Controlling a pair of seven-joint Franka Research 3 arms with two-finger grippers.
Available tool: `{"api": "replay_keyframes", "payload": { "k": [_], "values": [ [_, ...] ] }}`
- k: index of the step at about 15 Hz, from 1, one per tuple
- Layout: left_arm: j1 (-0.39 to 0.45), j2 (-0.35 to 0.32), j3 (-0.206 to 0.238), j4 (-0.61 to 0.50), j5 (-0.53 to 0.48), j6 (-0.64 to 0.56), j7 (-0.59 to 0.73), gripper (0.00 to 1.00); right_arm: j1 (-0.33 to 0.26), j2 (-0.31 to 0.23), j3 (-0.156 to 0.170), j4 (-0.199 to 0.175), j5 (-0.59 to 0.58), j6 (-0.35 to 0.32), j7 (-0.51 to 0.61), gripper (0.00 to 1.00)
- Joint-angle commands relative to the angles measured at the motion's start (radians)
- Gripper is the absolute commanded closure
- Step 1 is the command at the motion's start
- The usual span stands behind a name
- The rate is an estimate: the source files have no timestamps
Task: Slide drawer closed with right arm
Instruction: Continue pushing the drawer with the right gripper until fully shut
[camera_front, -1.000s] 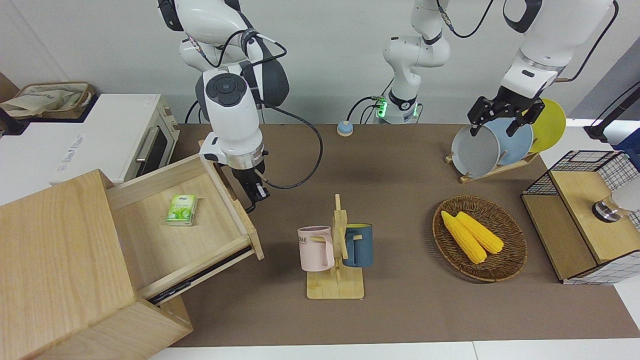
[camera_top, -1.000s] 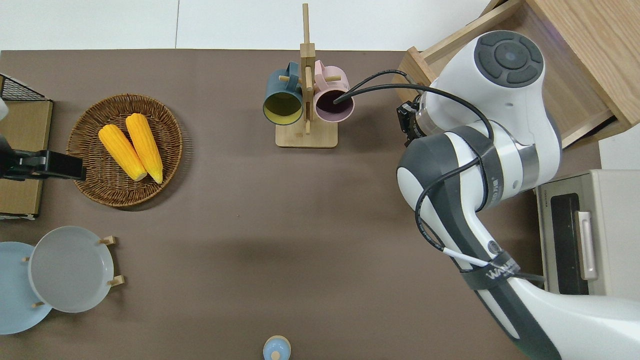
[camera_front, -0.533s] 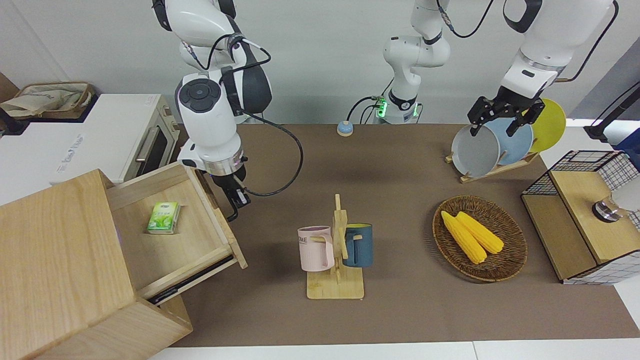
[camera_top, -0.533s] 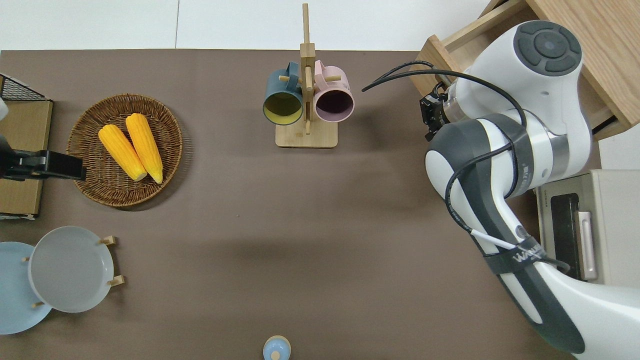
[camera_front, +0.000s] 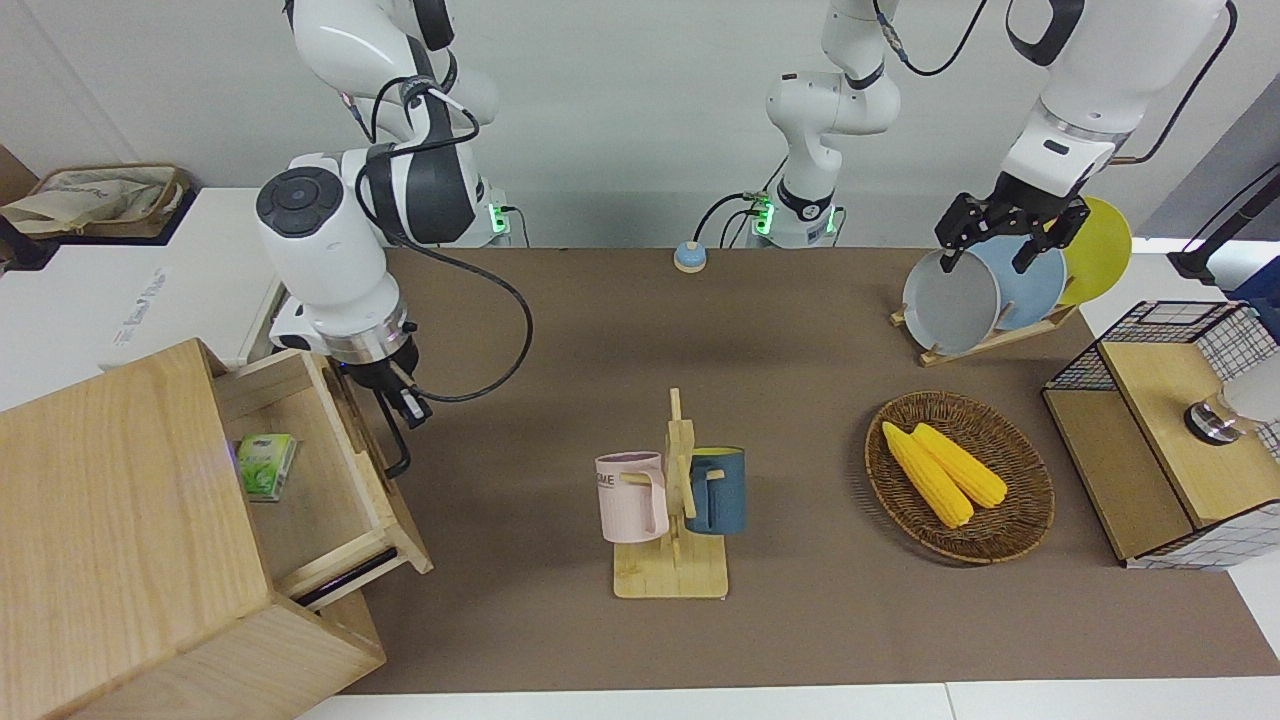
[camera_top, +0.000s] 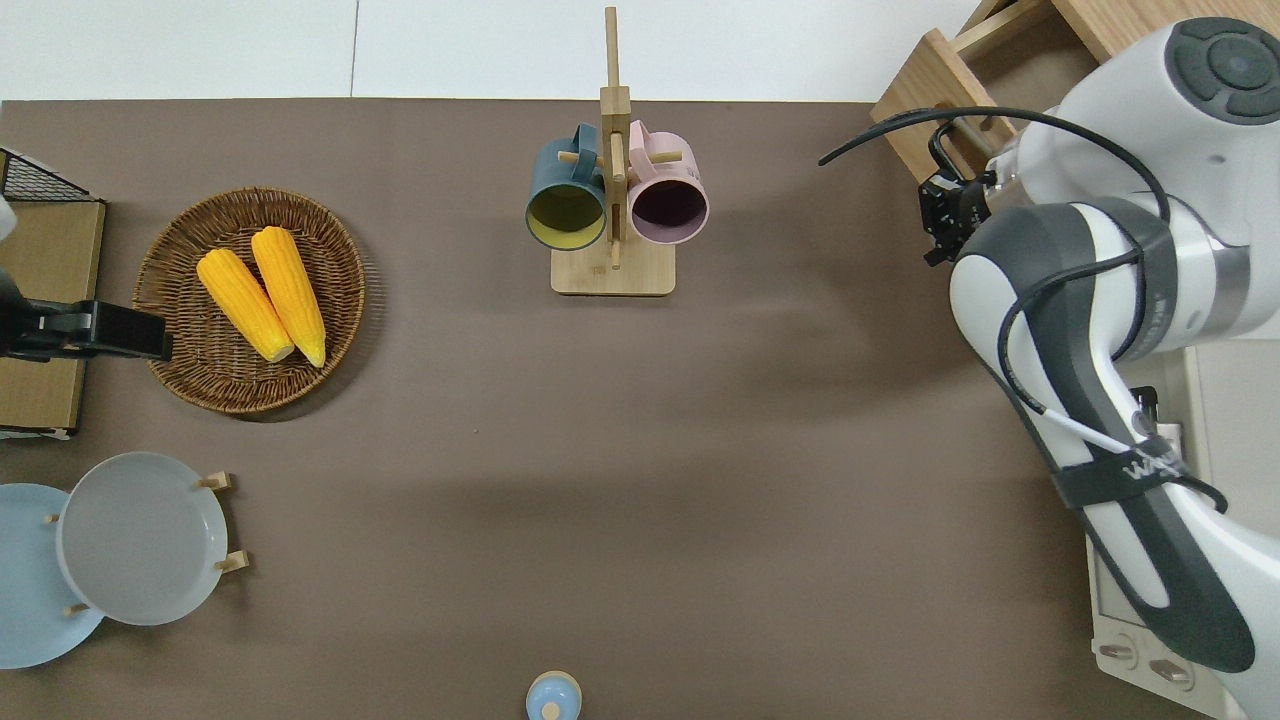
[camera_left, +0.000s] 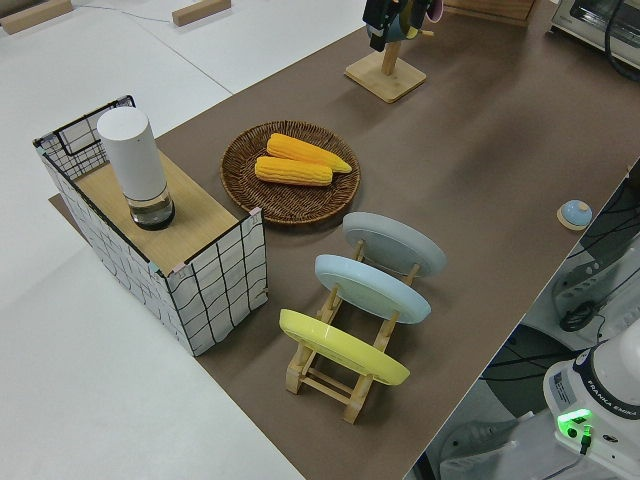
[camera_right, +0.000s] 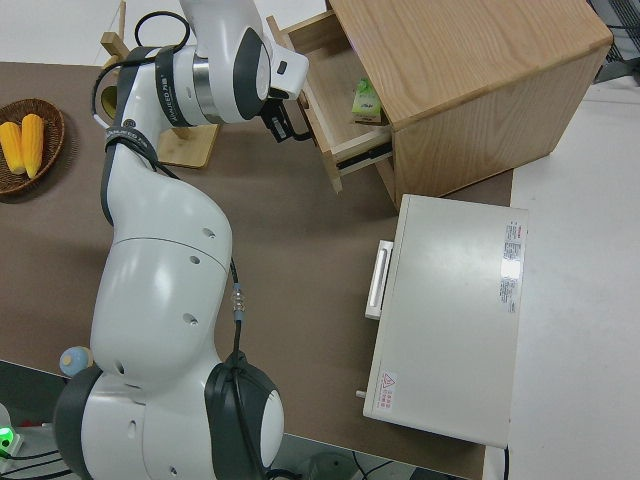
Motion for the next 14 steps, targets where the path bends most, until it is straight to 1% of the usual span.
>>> {"api": "replay_keyframes", "payload": {
  "k": [1,3,8,10,11,12,14],
  "values": [
    [-0.017,0.012,0.016,0.020,0.014,0.001,0.006,0.00,-0.050,0.002,0.010,0.009,-0.020,0.010,-0.060,1.000],
    [-0.017,0.012,0.016,0.020,0.014,0.001,0.006,0.00,-0.071,0.002,0.010,0.011,-0.019,0.004,-0.111,1.000],
    [-0.017,0.012,0.016,0.020,0.014,0.001,0.006,0.00,-0.088,0.002,0.007,0.014,-0.020,0.001,-0.128,1.000],
    [-0.017,0.012,0.016,0.020,0.014,0.001,0.006,0.00,-0.088,0.000,-0.019,0.017,-0.019,-0.001,-0.168,1.000],
    [-0.017,0.012,0.016,0.020,0.015,0.001,0.006,0.00,-0.090,0.000,-0.030,0.024,-0.010,-0.004,-0.194,1.000],
    [-0.017,0.012,0.016,0.020,0.014,0.001,0.006,0.00,-0.094,0.000,-0.036,0.030,-0.008,-0.005,-0.220,1.000],
    [-0.017,0.012,0.016,0.020,0.015,0.001,0.006,0.00,-0.107,0.000,-0.038,0.033,-0.008,-0.004,-0.237,1.000]
  ]
}}
